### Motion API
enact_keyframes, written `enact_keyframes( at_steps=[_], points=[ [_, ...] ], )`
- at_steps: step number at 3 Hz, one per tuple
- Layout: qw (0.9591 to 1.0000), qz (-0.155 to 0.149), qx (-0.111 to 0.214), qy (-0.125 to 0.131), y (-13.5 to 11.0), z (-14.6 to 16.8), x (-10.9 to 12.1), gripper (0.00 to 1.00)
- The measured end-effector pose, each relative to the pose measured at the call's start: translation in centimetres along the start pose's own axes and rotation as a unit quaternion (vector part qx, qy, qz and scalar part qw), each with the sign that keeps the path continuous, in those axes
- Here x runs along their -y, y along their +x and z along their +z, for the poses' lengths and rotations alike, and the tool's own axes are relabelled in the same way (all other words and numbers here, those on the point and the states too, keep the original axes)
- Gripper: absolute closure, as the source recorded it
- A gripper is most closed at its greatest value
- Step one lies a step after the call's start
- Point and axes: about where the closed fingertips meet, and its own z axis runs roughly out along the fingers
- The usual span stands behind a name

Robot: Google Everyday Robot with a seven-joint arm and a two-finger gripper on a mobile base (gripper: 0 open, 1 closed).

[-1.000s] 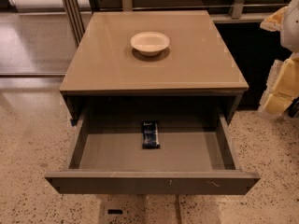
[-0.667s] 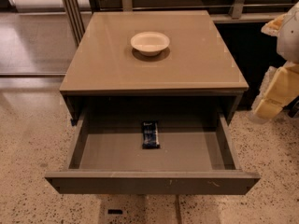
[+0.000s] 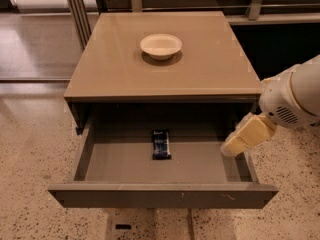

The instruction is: Pick rxbar blueberry from top drawer and place on counter

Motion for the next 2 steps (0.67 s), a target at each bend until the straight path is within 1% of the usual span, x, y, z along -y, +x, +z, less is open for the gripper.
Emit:
enact_keyframes(
  at_steps=[1,2],
  points=[
    [0.9994,0.016,0.031,0.007,-1.43,3.33,1.25,0.0],
    [0.9994,0.013,0.03,0.012,-1.21,3.04,1.02,0.0]
  ],
)
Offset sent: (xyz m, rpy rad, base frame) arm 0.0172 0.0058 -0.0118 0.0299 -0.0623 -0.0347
